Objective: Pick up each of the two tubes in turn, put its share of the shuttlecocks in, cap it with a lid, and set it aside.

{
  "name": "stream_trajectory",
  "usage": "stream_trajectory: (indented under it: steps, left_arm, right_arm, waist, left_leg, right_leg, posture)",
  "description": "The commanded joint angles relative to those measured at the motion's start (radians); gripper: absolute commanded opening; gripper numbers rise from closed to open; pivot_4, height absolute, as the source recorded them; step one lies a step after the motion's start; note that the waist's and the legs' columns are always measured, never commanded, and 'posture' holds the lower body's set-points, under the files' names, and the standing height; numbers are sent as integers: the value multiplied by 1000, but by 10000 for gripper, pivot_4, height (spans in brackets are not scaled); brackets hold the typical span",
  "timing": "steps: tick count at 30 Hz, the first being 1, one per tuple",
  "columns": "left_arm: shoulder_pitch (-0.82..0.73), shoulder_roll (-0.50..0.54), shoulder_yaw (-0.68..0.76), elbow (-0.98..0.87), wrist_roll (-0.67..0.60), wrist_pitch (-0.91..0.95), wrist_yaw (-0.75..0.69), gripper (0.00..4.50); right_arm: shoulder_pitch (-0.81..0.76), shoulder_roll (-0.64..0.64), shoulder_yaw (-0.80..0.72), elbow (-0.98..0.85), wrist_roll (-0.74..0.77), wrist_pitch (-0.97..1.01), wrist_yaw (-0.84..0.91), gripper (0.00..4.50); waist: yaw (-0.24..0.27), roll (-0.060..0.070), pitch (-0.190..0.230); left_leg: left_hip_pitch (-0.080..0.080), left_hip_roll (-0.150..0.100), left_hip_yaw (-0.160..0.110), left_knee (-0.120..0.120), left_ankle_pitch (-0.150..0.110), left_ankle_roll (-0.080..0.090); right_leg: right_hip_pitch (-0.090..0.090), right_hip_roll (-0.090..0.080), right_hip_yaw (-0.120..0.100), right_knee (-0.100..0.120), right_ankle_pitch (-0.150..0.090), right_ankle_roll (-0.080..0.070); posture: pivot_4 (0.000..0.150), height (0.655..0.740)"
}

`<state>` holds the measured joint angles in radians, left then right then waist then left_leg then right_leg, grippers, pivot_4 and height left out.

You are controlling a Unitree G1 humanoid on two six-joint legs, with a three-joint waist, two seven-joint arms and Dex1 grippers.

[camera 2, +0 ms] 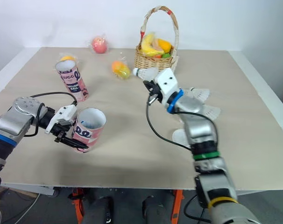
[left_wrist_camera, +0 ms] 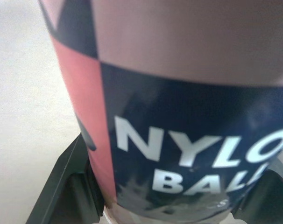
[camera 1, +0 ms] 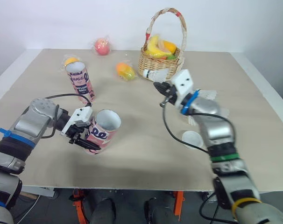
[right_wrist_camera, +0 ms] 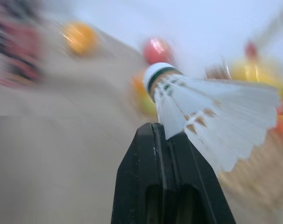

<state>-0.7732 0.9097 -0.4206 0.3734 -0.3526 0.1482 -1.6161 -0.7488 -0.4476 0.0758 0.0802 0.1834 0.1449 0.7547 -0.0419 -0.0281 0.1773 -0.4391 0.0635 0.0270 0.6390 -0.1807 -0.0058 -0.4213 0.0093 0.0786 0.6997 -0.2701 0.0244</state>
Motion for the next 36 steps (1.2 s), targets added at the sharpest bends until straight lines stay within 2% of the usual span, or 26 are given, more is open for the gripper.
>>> stream_trajectory:
  steps: [1,4,6,13,19,22,25,26,30,36]
  left_arm:
    - [-8,-3,-23,12,18,-13,2,28695]
    - [-11,-2,-28,17,16,-19,2,28695]
    - [-10,-1,-31,18,13,-20,2,28695]
    - [-11,3,-32,24,13,-20,2,28695]
    - [-9,8,-32,28,15,-19,2,28695]
    - [-9,7,-30,29,16,-18,2,28695]
    - [-8,6,-28,27,14,-14,2,28695]
    - [-6,5,-27,25,14,-13,2,28695]
    - [4,2,-21,19,14,-11,2,28695]
    - [25,1,-5,5,14,-5,2,28695]
  right_arm:
    - [32,-121,-7,-264,172,90,229,739]
    - [52,-211,2,-391,276,161,354,739]
    - [42,-220,35,-419,269,156,383,739]
    - [-84,-130,237,-280,61,55,394,739]
    - [-151,-68,296,-200,58,50,479,739]
    - [-184,-47,289,-179,80,90,499,7625]
    - [-191,-40,272,-185,90,95,502,20178]
    - [-185,-48,256,-193,92,104,492,22400]
    - [-117,-106,194,-206,78,158,433,22400]
    - [199,-217,-58,-307,122,253,265,22400]
  waist:
    - [0,0,0]
    - [1,0,0]
    - [1,0,0]
    - [-2,0,0]
    - [-1,0,0]
    - [-1,0,0]
    - [-1,0,0]
    - [-1,0,0]
    - [1,0,0]
    - [13,-1,-1]
  left_leg:
    - [0,0,0,0,0,0]
    - [2,1,-1,0,0,0]
    - [2,1,0,1,0,0]
    - [3,1,0,2,3,3]
    - [1,1,0,1,3,3]
    - [1,1,0,1,3,3]
    - [1,1,0,2,3,3]
    - [1,1,0,2,3,3]
    - [1,1,0,1,3,3]
    - [1,0,0,0,2,3]
  right_leg:
    - [0,0,0,0,0,0]
    - [2,1,-1,0,-1,1]
    - [2,1,-1,0,-1,2]
    - [2,1,-1,0,1,4]
    - [1,1,-1,0,0,3]
    - [1,1,-1,0,1,2]
    - [1,1,-1,1,1,2]
    - [1,1,-1,1,1,2]
    - [1,1,-2,1,1,2]
    - [1,-1,-1,0,0,0]
  posture:
    - [1500,7393]
    - [1500,7393]
    - [1500,7393]
    - [1500,7393]
    - [1500,7393]
    - [1500,7393]
    - [1500,7393]
    - [1500,7393]
    - [1500,7393]
    - [1500,7393]
